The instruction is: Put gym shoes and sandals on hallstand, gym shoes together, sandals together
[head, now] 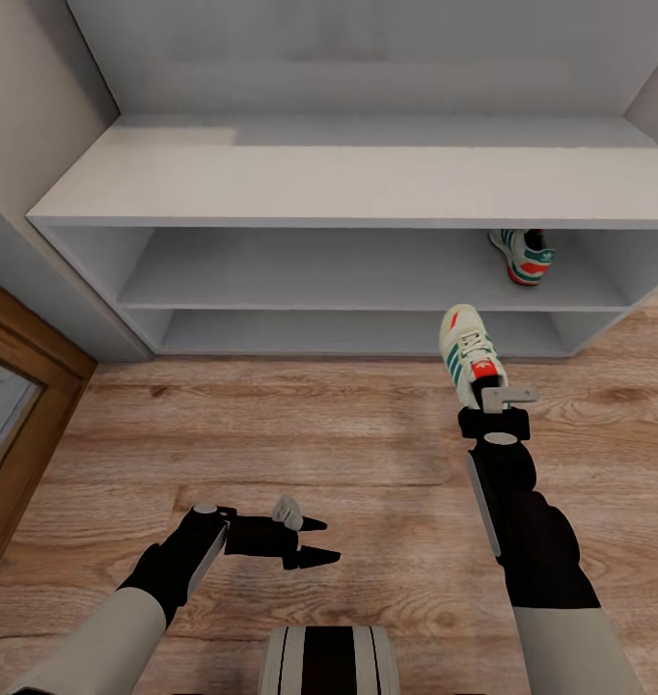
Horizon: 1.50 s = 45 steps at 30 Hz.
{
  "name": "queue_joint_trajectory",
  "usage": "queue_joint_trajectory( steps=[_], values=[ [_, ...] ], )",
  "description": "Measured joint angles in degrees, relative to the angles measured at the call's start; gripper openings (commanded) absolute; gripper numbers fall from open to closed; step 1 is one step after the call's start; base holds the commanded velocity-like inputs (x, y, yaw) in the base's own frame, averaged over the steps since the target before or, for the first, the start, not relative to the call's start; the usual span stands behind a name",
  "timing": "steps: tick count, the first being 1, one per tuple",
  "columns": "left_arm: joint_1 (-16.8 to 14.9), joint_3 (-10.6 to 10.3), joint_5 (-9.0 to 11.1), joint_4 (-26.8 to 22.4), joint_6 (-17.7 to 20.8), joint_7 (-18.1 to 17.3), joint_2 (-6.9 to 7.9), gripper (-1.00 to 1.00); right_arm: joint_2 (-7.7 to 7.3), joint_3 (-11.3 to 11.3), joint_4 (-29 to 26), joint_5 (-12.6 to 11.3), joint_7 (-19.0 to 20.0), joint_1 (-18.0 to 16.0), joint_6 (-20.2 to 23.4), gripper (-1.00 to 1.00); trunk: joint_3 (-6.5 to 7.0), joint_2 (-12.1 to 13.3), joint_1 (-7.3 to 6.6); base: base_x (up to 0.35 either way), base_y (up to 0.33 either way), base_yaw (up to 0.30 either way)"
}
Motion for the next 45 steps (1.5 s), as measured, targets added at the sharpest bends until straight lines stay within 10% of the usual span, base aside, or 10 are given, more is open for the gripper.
queue_joint_trajectory(
  steps=[45],
  values=[
    [0.0,0.0,0.0,-0.1,0.0,0.0,0.0,1.0,-0.05,-0.1,-0.1,0.0,-0.1,-0.4,0.4,-1.0,0.0,0.0,0.0,0.071,0.0,0.0]
  ],
)
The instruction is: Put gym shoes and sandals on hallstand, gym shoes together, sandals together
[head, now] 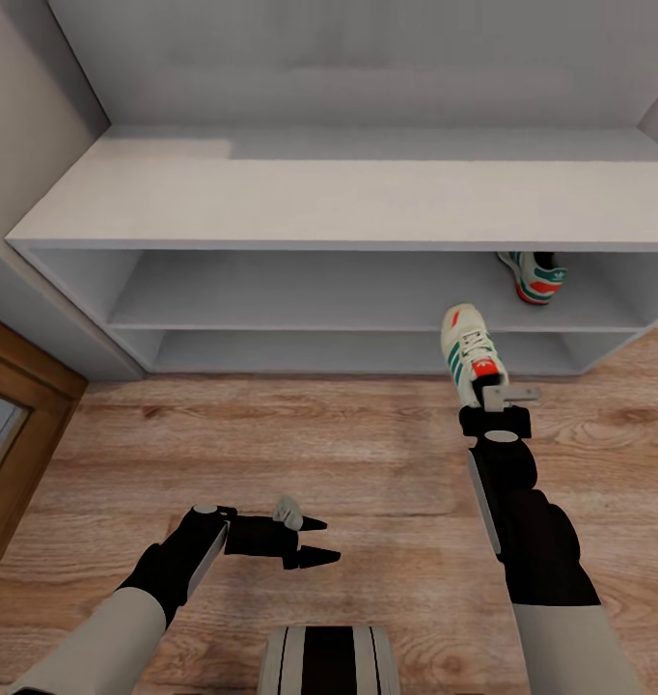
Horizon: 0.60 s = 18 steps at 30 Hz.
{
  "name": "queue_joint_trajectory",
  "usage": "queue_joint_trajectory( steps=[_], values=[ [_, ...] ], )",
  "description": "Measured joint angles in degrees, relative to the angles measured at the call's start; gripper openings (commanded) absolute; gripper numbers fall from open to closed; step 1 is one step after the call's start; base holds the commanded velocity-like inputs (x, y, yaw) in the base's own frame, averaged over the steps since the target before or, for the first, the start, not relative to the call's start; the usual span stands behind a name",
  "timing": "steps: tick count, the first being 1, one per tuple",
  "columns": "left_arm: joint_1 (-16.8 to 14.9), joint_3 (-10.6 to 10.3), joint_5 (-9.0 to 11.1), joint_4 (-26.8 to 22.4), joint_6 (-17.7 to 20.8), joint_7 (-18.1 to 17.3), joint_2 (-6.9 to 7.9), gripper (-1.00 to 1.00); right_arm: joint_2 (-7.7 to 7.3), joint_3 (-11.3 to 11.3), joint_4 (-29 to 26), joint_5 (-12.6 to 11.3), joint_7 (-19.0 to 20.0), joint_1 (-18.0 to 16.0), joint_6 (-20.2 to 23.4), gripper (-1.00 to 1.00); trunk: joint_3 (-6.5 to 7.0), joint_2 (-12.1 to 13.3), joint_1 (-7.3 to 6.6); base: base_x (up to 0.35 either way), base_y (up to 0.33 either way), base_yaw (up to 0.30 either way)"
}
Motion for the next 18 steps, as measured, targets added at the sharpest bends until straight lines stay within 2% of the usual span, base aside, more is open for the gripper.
queue_joint_trajectory(
  steps=[18],
  values=[
    [0.0,0.0,0.0,-0.2,0.0,0.0,0.0,1.0,0.0,0.0,0.0,0.0,0.0,0.0,0.0,-1.0,0.22,0.0,-0.03,0.002,0.0,0.0]
  ],
)
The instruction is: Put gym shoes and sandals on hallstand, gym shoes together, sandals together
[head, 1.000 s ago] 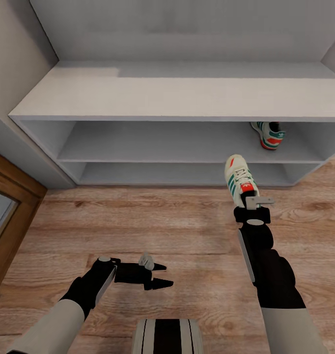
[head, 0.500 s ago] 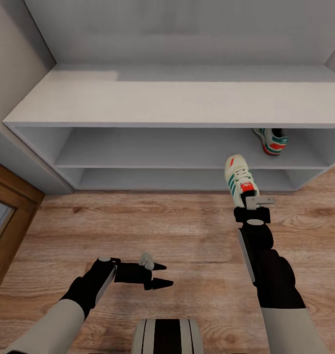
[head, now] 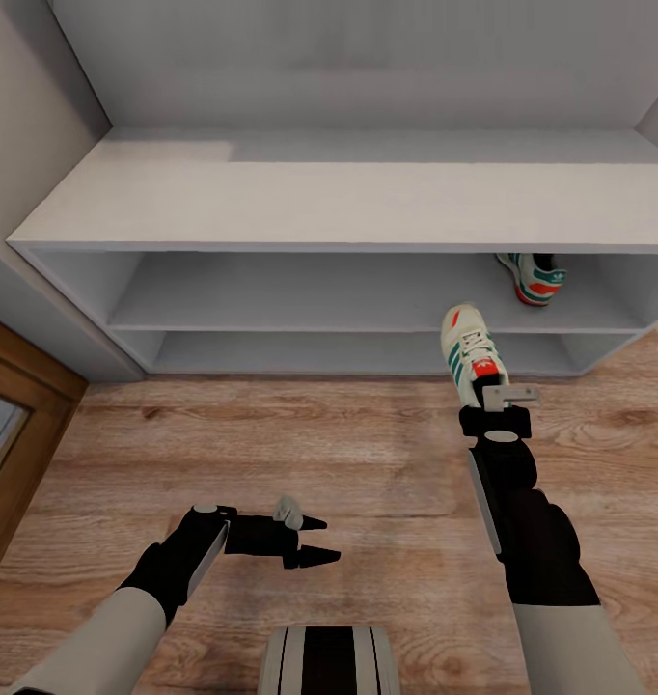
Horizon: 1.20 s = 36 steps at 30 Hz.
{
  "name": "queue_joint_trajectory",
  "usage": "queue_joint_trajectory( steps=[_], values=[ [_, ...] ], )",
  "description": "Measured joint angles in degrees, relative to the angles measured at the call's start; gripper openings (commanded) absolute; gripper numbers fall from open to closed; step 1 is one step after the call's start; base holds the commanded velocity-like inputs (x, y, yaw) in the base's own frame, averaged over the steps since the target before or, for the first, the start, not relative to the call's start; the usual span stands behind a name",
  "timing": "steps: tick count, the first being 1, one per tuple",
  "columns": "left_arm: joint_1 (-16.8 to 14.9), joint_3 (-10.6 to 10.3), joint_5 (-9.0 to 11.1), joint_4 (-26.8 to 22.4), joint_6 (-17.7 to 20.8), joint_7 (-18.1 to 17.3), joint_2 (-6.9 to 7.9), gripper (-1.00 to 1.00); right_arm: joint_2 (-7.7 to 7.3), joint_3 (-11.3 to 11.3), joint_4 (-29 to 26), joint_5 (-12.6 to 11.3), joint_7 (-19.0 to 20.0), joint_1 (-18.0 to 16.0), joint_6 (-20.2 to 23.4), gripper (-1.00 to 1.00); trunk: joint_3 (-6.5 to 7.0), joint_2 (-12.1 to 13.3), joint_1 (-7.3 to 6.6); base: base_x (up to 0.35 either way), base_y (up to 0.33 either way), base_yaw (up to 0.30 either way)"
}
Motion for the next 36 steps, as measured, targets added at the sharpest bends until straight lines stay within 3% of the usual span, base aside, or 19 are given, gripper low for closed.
queue_joint_trajectory(
  steps=[8,28,36],
  values=[
    [0.0,0.0,-0.1,0.0,0.0,0.0,0.0,1.0,0.0,0.0,0.0,0.0,0.0,0.0,0.0,-1.0,1.77,0.1,-0.21,0.0,0.0,0.0],
    [0.0,0.0,-0.1,0.0,0.0,0.0,0.0,1.0,0.0,0.0,0.0,0.0,0.0,0.0,0.0,-1.0,2.45,0.2,-0.28,0.004,-0.001,0.0],
    [0.0,-0.1,-0.1,0.0,0.0,0.0,0.0,1.0,0.0,0.0,0.0,-0.1,0.0,0.0,0.0,-1.0,2.45,0.1,-0.31,0.224,-0.104,0.0]
  ],
)
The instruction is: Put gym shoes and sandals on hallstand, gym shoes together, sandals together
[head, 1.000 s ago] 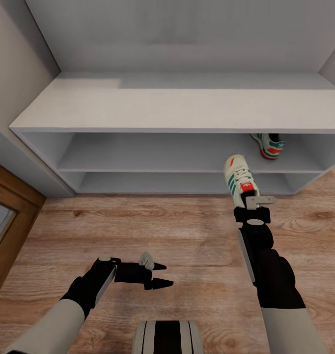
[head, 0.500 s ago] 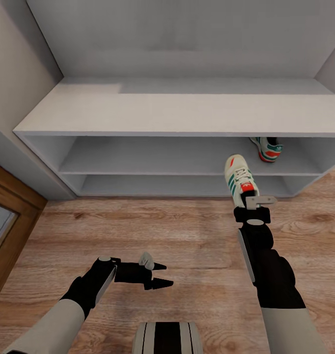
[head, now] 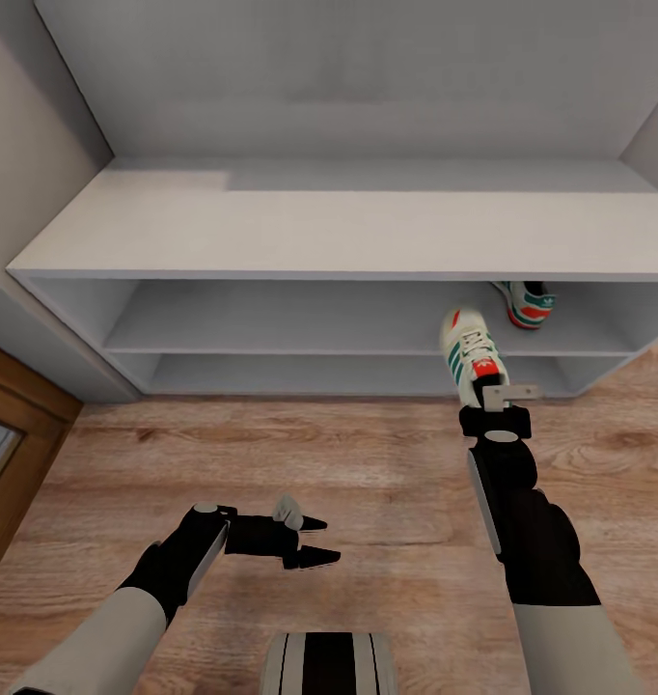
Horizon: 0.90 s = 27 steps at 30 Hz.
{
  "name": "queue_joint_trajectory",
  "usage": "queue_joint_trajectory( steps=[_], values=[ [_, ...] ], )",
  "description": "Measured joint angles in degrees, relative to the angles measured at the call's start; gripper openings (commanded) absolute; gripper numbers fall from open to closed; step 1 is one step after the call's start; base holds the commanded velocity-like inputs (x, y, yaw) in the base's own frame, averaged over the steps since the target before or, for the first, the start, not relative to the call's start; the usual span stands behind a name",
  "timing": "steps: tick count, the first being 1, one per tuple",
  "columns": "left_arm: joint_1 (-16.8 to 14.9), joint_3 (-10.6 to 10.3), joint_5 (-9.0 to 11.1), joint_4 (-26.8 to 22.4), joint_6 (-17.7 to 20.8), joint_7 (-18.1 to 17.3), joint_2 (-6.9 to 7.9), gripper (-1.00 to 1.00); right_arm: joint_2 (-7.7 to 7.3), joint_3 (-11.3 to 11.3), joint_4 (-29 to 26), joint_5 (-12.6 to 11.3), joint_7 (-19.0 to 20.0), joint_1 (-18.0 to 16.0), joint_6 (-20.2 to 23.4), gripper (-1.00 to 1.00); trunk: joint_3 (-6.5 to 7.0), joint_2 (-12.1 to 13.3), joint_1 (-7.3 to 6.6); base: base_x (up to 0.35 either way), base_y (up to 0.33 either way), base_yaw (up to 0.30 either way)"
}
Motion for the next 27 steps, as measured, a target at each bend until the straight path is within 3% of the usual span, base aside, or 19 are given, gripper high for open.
queue_joint_trajectory(
  steps=[14,27],
  values=[
    [0.0,-0.1,0.0,0.0,0.0,0.0,0.0,1.0,0.0,0.0,0.0,0.0,0.0,0.0,0.0,-1.0,0.0,0.0,0.02,0.044,-0.016,0.0],
    [0.0,-0.1,0.0,0.0,0.0,0.0,-0.01,1.0,0.0,0.0,0.0,0.0,0.0,0.0,0.0,-1.0,0.0,0.0,0.0,0.305,-0.029,0.0]
  ],
)
